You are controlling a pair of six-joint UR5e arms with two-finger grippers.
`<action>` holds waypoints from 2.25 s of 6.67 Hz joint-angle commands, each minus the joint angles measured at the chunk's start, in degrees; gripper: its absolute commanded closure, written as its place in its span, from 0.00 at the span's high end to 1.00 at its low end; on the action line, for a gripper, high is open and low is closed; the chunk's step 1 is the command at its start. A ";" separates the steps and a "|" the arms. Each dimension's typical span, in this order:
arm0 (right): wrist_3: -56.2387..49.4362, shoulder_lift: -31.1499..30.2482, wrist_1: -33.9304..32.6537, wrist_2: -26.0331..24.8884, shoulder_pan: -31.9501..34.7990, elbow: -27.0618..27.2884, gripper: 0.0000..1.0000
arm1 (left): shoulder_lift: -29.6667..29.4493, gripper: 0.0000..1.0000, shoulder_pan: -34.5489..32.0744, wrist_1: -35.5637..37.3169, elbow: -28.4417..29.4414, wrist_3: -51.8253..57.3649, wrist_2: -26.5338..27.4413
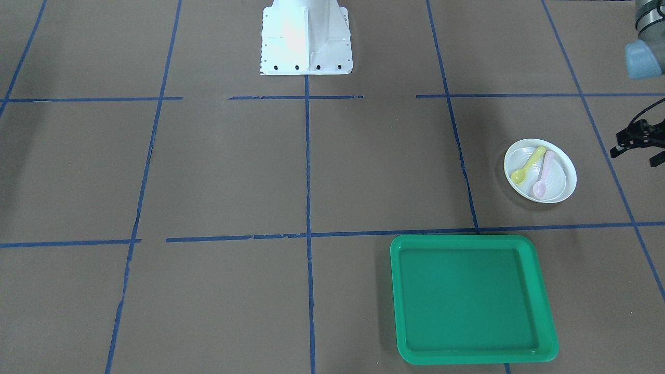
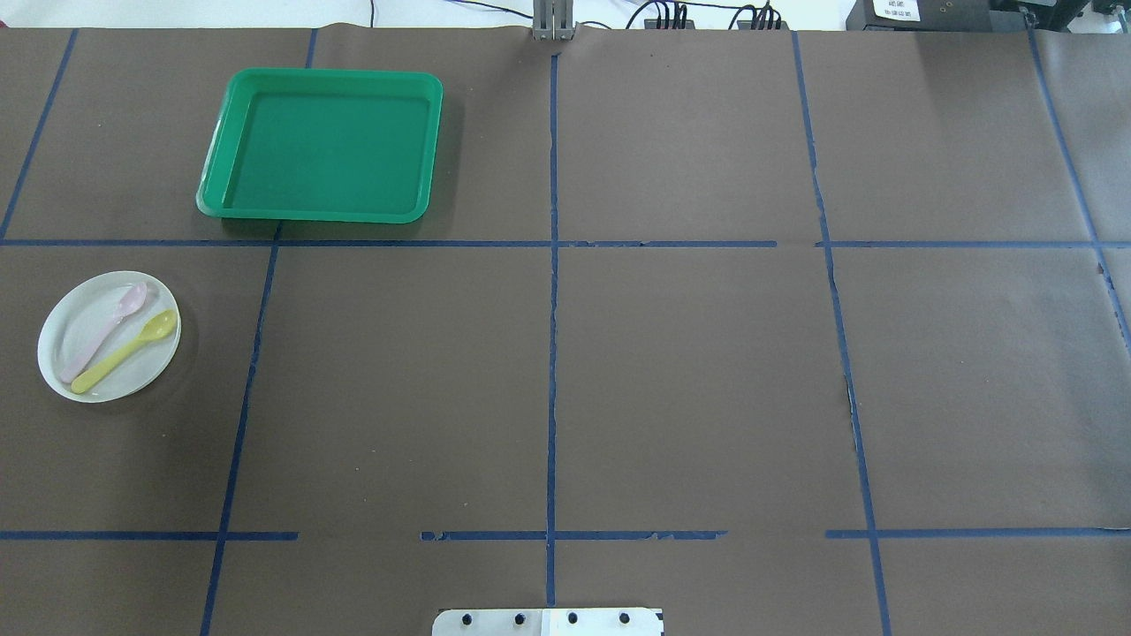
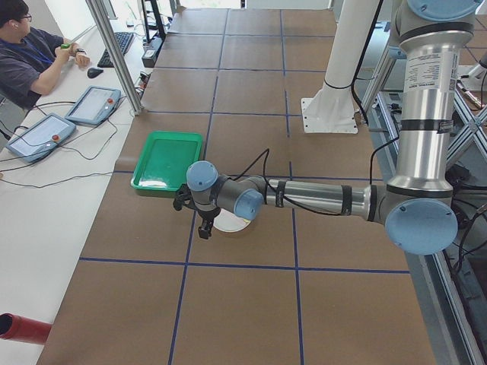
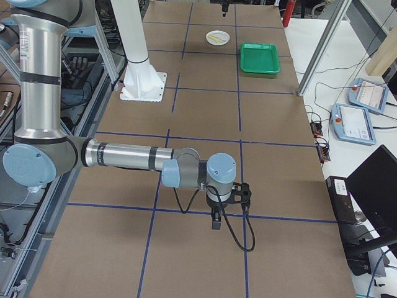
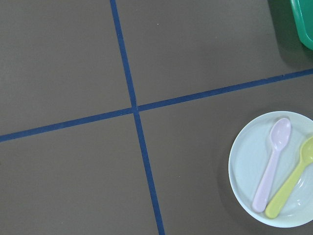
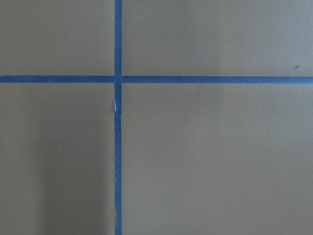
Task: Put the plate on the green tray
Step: 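Lower the left gripper toward the rim of the white plate, then grasp the white plate's rim with the left gripper and lift it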
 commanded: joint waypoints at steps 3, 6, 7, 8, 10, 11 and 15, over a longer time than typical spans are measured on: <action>0.00 -0.06 0.09 0.02 0.00 0.00 1.00 | -0.83 1.00 9.01 -21.87 11.41 -16.57 9.39; 0.00 0.03 0.00 0.02 0.00 0.00 1.00 | -0.83 0.21 9.10 -21.87 11.15 -16.66 5.21; 0.00 -0.06 0.09 0.02 0.00 0.00 1.00 | -0.83 0.18 9.10 -21.96 10.97 -16.57 3.35; 0.00 0.03 0.09 0.02 0.00 0.00 1.00 | -0.83 0.18 9.10 -21.96 10.97 -16.40 2.63; 0.00 -0.06 0.09 0.02 0.00 -0.09 1.00 | -0.74 0.10 9.10 -21.96 10.88 -16.22 2.45; 0.00 0.03 0.00 -0.07 0.00 0.00 1.00 | -0.48 0.00 9.10 -22.04 10.80 -16.05 -1.21; 0.00 -0.06 0.09 0.02 0.00 0.00 1.00 | -4.22 0.00 8.92 -21.87 6.40 -21.45 -14.42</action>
